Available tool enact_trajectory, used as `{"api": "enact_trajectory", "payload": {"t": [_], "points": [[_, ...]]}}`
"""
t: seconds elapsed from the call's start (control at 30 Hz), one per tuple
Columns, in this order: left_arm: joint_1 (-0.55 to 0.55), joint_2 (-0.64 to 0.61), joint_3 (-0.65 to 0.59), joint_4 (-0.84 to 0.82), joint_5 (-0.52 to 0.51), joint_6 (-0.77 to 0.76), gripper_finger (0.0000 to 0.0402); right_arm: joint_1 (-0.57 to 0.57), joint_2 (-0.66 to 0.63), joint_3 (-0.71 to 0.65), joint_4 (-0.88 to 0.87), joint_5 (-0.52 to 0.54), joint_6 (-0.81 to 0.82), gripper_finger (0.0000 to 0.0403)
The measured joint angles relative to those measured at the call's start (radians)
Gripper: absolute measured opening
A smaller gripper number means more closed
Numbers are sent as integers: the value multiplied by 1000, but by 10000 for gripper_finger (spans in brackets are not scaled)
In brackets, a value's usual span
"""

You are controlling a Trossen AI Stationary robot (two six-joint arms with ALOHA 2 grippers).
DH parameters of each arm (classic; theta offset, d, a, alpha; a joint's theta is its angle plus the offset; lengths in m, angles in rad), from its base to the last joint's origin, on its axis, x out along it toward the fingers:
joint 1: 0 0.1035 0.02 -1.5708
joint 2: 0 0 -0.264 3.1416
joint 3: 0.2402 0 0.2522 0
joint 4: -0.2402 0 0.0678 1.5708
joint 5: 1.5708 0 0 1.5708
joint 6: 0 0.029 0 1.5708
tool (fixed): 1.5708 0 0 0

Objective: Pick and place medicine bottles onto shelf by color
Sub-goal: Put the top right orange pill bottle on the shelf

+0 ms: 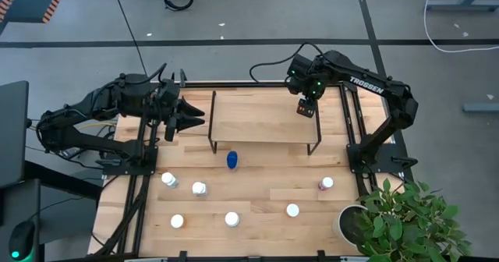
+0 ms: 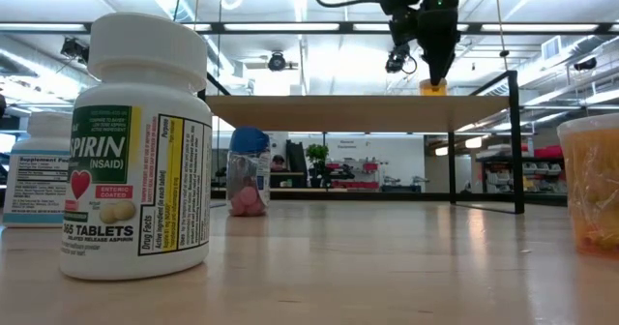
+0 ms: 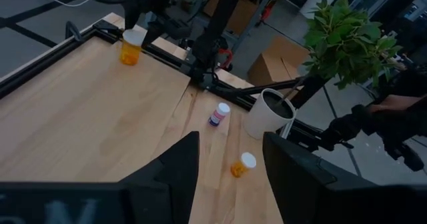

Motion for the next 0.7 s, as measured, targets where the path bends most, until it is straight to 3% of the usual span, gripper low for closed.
{"api": "enact_trajectory", "payload": {"t": [0.47, 0.7], "points": [[0, 0, 0, 0, 0, 2, 172, -47, 0, -1, 26, 4, 11, 236], [0, 0, 0, -1, 0, 2, 172, -47, 3, -4, 22, 8, 11, 273]]}}
